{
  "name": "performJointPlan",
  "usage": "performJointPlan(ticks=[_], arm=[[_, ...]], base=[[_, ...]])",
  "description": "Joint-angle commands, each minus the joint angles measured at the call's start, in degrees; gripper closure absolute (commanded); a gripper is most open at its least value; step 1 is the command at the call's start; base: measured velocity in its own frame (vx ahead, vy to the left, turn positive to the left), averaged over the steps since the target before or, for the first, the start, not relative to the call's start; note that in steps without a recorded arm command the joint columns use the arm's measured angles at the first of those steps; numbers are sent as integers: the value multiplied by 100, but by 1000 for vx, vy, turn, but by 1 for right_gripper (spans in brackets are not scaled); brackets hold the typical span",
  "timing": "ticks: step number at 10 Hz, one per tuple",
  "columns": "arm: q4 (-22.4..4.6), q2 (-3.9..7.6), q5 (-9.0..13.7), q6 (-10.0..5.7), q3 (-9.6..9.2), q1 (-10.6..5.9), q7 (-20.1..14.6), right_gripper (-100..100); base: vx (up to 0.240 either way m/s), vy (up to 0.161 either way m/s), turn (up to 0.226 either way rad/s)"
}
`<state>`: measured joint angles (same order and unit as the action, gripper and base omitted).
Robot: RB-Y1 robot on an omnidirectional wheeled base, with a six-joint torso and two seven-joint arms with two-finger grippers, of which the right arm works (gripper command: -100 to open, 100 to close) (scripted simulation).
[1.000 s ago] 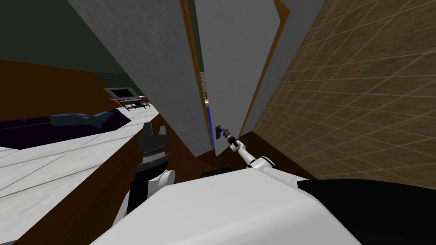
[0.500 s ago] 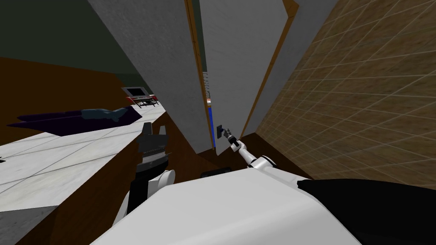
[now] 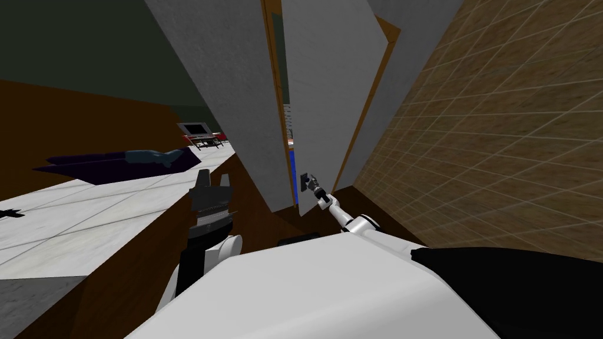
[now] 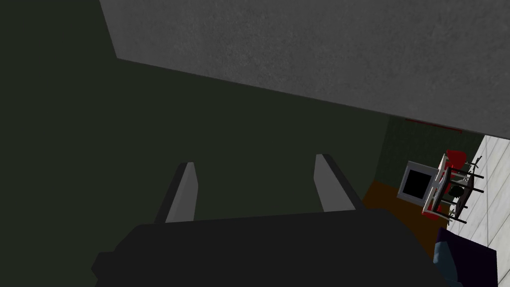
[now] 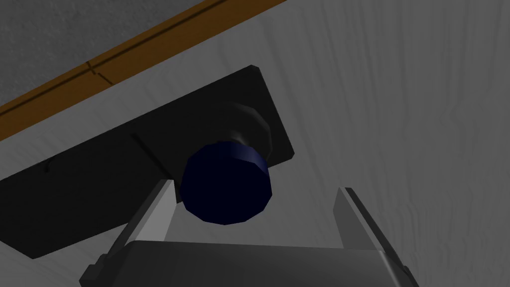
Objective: Pull the door open
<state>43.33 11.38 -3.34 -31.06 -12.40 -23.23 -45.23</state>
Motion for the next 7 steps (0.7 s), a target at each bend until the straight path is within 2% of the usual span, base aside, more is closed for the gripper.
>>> performJointPlan(ticks=[1, 7], arm=[[145, -2, 90, 82, -81, 68, -286, -100], [219, -41, 480, 205, -277, 66, -1200, -100]], base=[[-48, 5, 14], [-44, -45, 27]])
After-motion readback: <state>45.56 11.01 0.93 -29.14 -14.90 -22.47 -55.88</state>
